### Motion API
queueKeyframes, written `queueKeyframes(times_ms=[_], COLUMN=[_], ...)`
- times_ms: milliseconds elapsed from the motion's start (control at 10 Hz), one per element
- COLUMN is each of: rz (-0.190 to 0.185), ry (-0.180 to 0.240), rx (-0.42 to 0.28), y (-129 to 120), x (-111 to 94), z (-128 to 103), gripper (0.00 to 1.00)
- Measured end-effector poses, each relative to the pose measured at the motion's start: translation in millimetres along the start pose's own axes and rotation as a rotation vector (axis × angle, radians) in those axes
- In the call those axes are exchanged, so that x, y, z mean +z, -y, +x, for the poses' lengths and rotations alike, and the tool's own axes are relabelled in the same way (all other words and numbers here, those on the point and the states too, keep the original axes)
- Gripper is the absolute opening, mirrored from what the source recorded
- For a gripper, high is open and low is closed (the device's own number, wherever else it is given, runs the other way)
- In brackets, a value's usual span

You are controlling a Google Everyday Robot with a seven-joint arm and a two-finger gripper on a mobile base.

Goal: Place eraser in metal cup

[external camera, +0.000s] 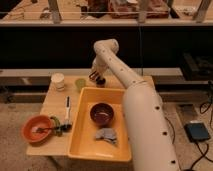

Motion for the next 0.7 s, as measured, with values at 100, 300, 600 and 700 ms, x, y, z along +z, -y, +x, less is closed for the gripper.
queueKeyframes(times_ms=[100, 300, 600, 700], rz=[0.0, 0.008, 0.01, 0.01], ry=[-0.005, -0.009, -0.01, -0.009], rx=[0.004, 0.009, 0.011, 0.01], y=[-2.0, -2.5, -3.3, -2.8], x=[-2.2, -5.5, -6.7, -6.5], z=[1.8, 3.1, 3.9, 3.5], gripper=[0.75, 0.75, 0.75, 0.75])
